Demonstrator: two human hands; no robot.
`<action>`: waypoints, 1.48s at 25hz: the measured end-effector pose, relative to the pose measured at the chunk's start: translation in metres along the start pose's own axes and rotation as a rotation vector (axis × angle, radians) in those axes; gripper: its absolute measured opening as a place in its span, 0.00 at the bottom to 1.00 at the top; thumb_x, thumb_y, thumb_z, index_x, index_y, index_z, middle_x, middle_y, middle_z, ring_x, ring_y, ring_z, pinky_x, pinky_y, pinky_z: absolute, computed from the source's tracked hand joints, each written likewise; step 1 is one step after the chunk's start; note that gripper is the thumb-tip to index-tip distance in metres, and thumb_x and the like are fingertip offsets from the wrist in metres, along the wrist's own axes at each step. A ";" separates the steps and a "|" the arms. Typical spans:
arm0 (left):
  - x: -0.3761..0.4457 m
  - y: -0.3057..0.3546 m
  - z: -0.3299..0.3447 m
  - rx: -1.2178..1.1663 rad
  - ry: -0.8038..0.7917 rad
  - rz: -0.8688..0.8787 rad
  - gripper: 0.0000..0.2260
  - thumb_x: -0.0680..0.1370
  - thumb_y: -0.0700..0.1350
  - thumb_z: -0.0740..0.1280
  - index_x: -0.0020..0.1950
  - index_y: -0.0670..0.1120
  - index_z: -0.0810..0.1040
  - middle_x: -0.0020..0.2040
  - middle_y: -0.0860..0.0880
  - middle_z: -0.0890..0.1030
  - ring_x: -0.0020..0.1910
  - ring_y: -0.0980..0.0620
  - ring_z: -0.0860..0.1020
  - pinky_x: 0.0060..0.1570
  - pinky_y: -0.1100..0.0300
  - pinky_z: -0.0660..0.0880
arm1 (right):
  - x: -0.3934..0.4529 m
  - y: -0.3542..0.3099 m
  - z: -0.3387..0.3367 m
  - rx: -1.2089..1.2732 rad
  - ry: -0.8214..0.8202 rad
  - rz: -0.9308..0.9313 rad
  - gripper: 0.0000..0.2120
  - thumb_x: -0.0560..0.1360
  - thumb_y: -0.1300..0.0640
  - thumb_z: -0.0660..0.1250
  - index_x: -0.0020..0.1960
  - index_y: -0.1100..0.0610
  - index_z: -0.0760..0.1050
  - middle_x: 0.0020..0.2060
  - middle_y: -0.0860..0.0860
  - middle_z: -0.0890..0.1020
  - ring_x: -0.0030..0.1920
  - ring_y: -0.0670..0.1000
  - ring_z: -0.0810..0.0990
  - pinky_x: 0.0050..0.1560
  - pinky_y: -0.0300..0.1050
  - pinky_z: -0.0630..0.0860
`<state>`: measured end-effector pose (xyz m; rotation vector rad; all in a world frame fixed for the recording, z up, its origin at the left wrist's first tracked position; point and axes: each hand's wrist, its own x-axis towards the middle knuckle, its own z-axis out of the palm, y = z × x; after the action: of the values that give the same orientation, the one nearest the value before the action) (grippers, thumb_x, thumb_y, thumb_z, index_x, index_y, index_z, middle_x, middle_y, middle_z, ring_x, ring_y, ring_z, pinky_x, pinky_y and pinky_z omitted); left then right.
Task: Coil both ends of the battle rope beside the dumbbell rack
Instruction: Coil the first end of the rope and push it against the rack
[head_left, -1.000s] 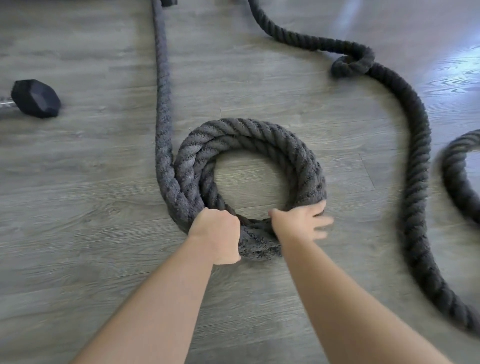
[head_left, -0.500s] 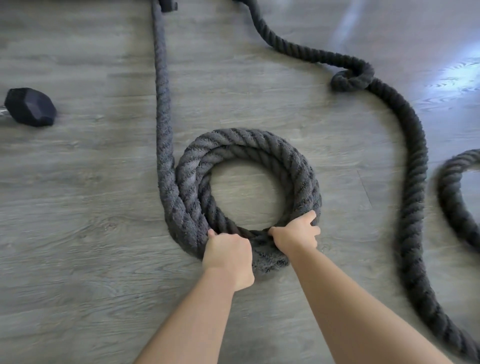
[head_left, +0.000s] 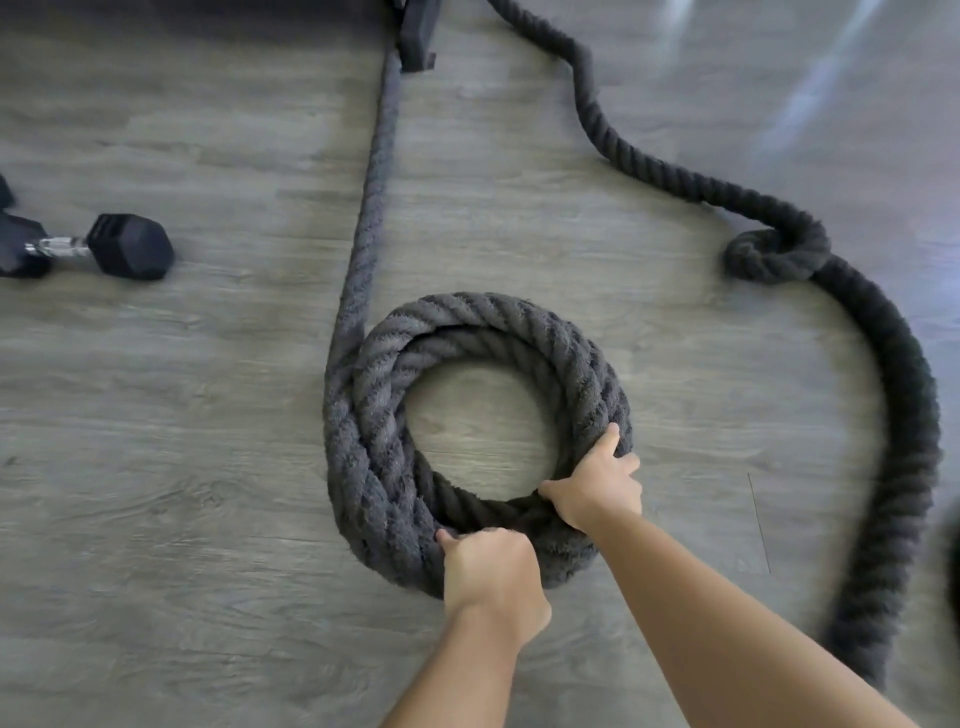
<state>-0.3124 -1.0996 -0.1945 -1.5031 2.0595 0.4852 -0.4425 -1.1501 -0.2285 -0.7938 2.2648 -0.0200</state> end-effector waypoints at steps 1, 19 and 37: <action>0.007 0.008 -0.003 -0.018 0.010 -0.024 0.18 0.74 0.46 0.66 0.62 0.43 0.74 0.55 0.44 0.82 0.56 0.42 0.80 0.71 0.38 0.61 | 0.012 -0.003 -0.008 -0.019 -0.012 -0.032 0.61 0.68 0.45 0.78 0.81 0.51 0.34 0.73 0.61 0.59 0.68 0.66 0.67 0.63 0.57 0.72; 0.027 0.026 -0.031 -0.110 0.066 0.054 0.25 0.74 0.60 0.63 0.66 0.47 0.68 0.61 0.45 0.79 0.59 0.42 0.78 0.66 0.42 0.66 | -0.004 -0.003 -0.004 0.382 -0.042 0.195 0.56 0.70 0.54 0.76 0.81 0.52 0.38 0.72 0.62 0.61 0.63 0.66 0.74 0.58 0.55 0.73; 0.141 -0.156 -0.091 -1.602 0.573 -0.794 0.28 0.62 0.56 0.83 0.47 0.42 0.74 0.55 0.41 0.80 0.50 0.42 0.78 0.55 0.49 0.76 | 0.051 -0.022 -0.025 0.188 -0.022 0.020 0.50 0.66 0.57 0.80 0.76 0.56 0.50 0.69 0.63 0.64 0.61 0.65 0.74 0.57 0.55 0.74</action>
<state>-0.2161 -1.3068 -0.2053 -3.3805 0.8394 1.6616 -0.4743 -1.2013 -0.2368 -0.6692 2.2111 -0.2104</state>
